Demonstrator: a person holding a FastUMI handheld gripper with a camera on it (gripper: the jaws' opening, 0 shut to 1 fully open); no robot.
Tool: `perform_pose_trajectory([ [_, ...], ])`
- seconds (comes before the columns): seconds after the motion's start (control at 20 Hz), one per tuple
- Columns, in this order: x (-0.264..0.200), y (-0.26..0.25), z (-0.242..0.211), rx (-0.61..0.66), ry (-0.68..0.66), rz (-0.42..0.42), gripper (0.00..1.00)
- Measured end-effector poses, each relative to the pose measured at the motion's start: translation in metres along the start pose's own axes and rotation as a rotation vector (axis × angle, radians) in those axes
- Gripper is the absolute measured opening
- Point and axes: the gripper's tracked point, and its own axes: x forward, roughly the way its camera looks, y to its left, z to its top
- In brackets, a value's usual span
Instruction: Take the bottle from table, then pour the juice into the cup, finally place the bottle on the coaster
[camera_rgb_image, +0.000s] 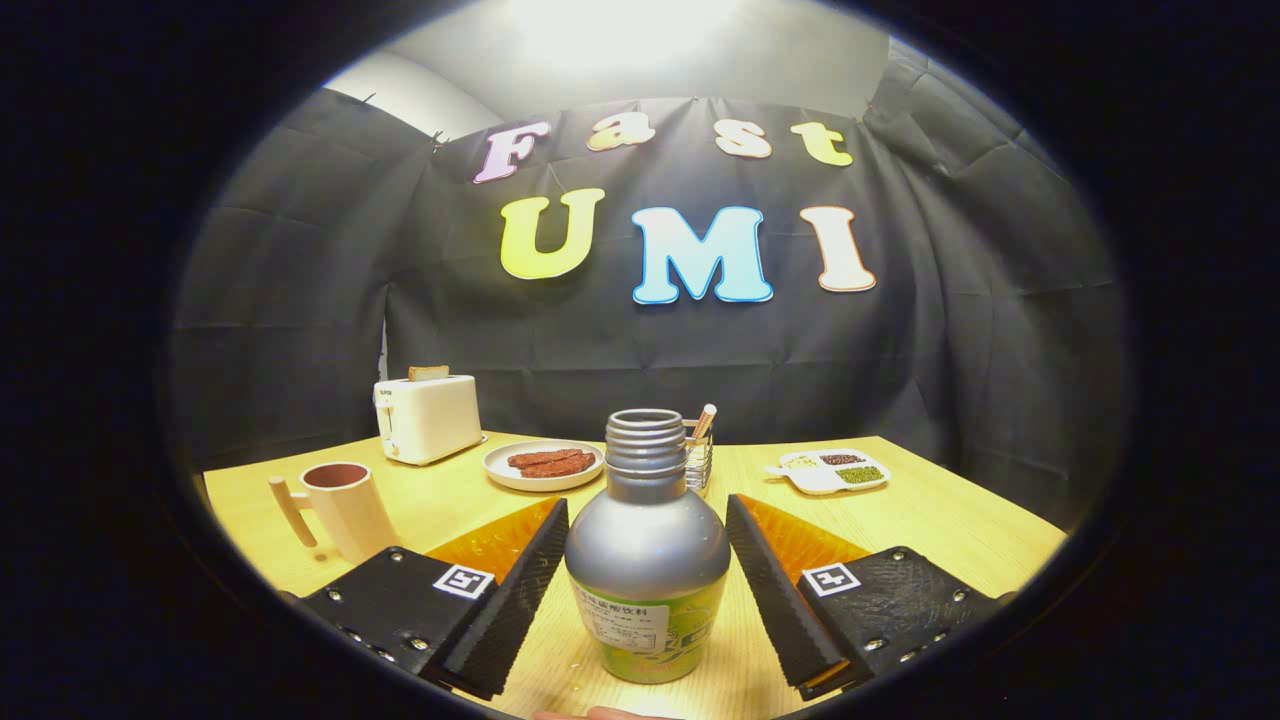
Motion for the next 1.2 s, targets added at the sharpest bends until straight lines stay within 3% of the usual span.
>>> perform_pose_trajectory([
  [0.25,0.008,-0.004,-0.008,-0.029,0.009,-0.022,0.97],
  [0.5,0.017,-0.004,-0.024,0.020,0.041,-0.029,0.97],
  [0.6,0.017,-0.009,-0.025,0.016,0.052,-0.061,0.83],
  [0.65,0.018,-0.011,-0.024,0.002,0.062,-0.077,0.82],
  [0.95,0.033,0.010,-0.003,-0.190,0.080,-0.086,0.80],
  [1.2,0.054,0.047,0.011,-0.425,0.087,-0.040,0.80],
])
